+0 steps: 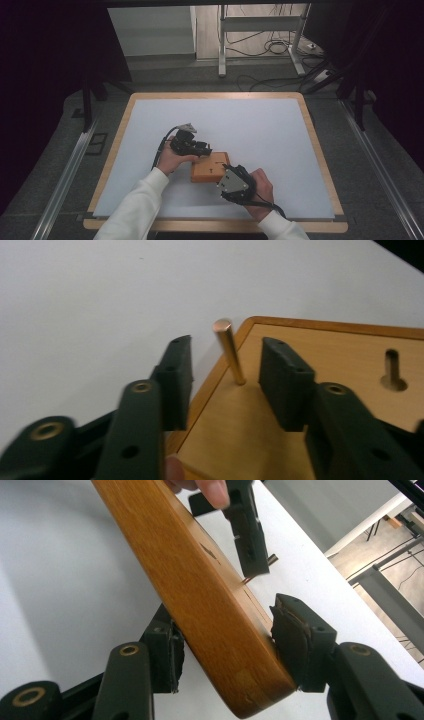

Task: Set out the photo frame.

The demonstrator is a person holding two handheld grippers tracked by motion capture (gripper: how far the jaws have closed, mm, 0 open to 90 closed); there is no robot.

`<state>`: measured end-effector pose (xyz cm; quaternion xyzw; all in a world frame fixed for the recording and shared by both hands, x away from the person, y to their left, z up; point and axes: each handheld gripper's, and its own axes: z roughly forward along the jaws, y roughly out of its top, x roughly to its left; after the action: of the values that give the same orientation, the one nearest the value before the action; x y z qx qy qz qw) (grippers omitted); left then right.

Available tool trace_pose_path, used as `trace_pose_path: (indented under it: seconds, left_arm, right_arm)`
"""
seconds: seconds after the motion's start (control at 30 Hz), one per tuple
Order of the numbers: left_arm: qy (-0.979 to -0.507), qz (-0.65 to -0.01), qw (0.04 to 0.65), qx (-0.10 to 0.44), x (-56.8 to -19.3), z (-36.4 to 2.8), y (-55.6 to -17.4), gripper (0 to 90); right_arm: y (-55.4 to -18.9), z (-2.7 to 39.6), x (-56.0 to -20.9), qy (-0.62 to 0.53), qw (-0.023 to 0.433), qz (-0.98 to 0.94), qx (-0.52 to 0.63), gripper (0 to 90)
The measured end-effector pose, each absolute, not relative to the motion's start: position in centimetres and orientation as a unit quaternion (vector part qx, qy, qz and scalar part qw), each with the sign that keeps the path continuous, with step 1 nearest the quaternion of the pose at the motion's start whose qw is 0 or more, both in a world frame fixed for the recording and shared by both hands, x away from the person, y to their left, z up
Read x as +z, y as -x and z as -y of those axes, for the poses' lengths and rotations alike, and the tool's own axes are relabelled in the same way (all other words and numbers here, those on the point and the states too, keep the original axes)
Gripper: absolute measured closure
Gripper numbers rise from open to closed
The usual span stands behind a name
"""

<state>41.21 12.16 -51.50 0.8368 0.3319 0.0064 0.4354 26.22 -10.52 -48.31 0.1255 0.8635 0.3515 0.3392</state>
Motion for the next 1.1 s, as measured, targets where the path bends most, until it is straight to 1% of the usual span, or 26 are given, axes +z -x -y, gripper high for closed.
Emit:
trace_pose_path:
  seconds: [0.03,0.2,0.3,0.43,0.7,1.1]
  left_arm:
    - [-0.833,-0.335,0.439,0.010,-51.5,-12.5,-41.1,47.8]
    - [-0.825,-0.348,0.444,0.024,-51.7,-14.4,-40.5,39.1]
    - [-0.822,-0.355,0.445,0.029,-51.7,-15.2,-40.3,36.5]
    - [-0.827,-0.352,0.436,0.045,-51.7,-16.1,-39.5,36.7]
    - [-0.819,-0.360,0.442,0.063,-51.3,-18.6,-37.6,35.8]
    - [-0.831,-0.350,0.425,0.079,-51.9,-19.5,-35.1,35.0]
  right_arm:
    - [-26.2,10.6,-48.3,-0.127,0.338,-0.863,0.353,48.2]
    - [-26.3,10.5,-48.3,-0.126,0.340,-0.863,0.351,48.3]
    - [-26.3,10.5,-48.4,-0.128,0.343,-0.862,0.351,48.4]
    - [-26.4,10.5,-48.4,-0.130,0.342,-0.862,0.352,48.5]
    - [-26.4,10.6,-48.3,-0.129,0.343,-0.862,0.351,48.5]
    - [-26.5,10.4,-48.2,-0.129,0.343,-0.863,0.347,48.7]
